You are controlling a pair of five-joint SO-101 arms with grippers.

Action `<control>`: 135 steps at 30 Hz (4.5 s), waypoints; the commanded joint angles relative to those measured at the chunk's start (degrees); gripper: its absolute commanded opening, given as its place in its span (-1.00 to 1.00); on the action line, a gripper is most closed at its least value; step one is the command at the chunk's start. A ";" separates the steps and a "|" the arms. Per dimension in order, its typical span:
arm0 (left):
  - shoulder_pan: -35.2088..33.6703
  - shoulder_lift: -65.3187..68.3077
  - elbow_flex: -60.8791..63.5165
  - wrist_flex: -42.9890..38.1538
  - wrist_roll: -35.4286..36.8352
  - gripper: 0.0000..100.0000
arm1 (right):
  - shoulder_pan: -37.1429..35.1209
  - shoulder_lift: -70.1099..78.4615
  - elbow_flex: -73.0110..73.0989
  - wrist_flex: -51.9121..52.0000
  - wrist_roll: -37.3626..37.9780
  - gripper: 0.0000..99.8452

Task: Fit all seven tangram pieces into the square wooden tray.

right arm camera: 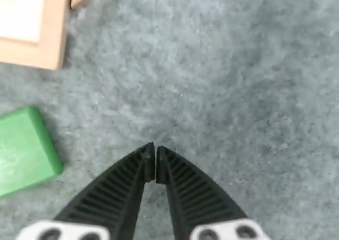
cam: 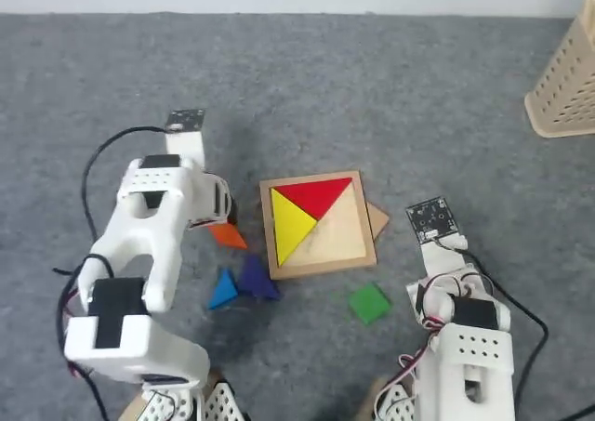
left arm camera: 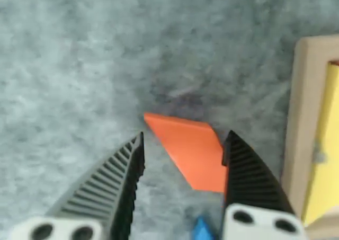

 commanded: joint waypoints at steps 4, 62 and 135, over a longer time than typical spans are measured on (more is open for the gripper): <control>-2.46 -10.02 2.51 -0.79 -3.08 -0.55 | -0.66 -1.19 -0.09 0.92 0.70 -0.99; -1.49 -19.87 14.64 2.37 -8.26 -0.56 | -0.66 -1.63 0.44 0.84 0.79 -0.99; 2.46 11.16 -10.51 6.15 -62.51 -0.73 | -0.66 -1.63 0.44 0.66 0.79 -0.99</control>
